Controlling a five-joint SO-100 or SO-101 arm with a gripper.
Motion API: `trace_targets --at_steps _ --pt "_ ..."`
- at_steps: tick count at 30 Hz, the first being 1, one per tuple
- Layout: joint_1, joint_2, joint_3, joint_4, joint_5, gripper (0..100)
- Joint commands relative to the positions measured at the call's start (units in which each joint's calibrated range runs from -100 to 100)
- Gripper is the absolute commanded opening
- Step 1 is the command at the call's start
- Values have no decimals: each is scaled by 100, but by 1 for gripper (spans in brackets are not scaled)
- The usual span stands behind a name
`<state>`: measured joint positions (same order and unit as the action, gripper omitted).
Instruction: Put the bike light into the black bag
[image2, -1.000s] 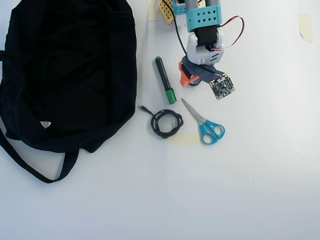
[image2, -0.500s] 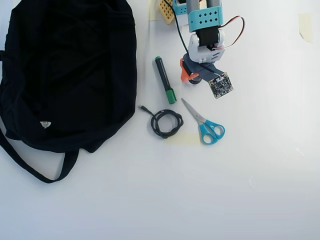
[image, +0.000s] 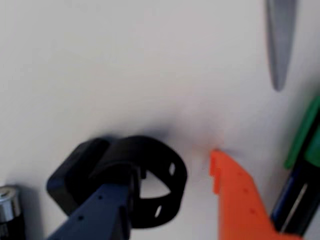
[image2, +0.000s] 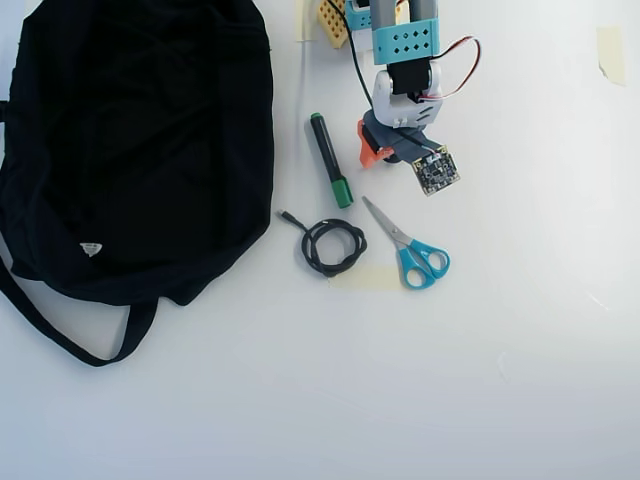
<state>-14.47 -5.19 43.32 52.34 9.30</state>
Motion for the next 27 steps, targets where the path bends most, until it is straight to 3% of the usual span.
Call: trace_targets --at_steps 1,15,27 --pt "11 -29 -19 -66 -2 3" --pt "41 -162 -307 72 -2 2" --pt "26 -162 -2184 2156 -2 2"
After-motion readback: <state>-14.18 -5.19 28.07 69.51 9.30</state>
